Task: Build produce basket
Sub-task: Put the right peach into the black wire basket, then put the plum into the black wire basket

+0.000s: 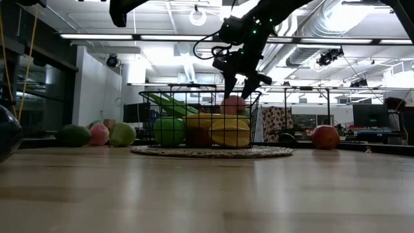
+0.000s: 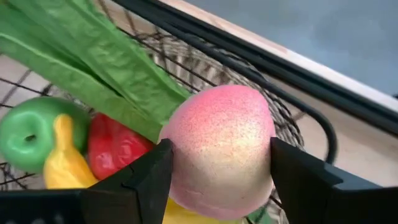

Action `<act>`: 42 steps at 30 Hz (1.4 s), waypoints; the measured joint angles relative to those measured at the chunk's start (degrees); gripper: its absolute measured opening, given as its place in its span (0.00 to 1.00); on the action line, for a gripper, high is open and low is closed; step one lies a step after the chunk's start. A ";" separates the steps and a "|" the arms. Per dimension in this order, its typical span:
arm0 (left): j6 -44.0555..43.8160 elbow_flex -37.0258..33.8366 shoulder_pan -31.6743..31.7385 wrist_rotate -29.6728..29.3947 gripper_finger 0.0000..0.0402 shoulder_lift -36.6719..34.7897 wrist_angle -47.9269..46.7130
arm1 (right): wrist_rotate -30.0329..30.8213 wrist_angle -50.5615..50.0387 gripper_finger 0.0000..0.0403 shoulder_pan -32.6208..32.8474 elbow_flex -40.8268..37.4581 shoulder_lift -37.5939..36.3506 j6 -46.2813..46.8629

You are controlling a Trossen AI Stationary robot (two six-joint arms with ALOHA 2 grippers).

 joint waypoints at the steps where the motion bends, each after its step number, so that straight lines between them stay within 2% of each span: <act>1: 0.00 0.00 0.02 0.00 0.66 0.00 0.01 | 0.03 -0.53 0.57 -0.01 0.00 0.00 0.34; 10: -0.02 0.00 0.00 -0.09 0.66 0.02 0.00 | -1.13 -0.60 0.59 0.08 -0.01 -0.02 -0.69; 13: 0.00 0.00 0.00 -0.09 0.66 0.01 0.00 | -1.13 -0.60 0.66 0.08 -0.02 -0.02 -0.57; 19: 0.00 0.00 0.00 -0.09 0.66 0.02 0.00 | -1.79 -0.53 0.86 0.08 -0.02 -0.16 0.29; 23: 0.00 0.00 0.00 -0.07 0.66 0.01 0.00 | -2.76 0.28 0.94 0.32 -0.04 -3.19 -1.26; 27: 0.00 0.00 0.00 -0.07 0.66 0.02 0.00 | 0.19 -0.38 0.96 3.06 -0.04 -9.01 -5.14; 35: 0.00 0.00 0.01 -0.04 0.66 0.02 -0.18 | 12.84 -6.49 0.96 15.23 -0.10 -17.26 -9.09; 38: 0.00 -0.01 0.01 -0.02 0.66 0.02 -0.24 | 13.26 -2.46 0.96 20.01 -4.74 -20.10 -10.89; 42: 0.00 -0.02 0.00 -0.02 0.66 0.02 -0.46 | 9.61 7.29 0.96 24.00 -18.94 -26.83 -6.47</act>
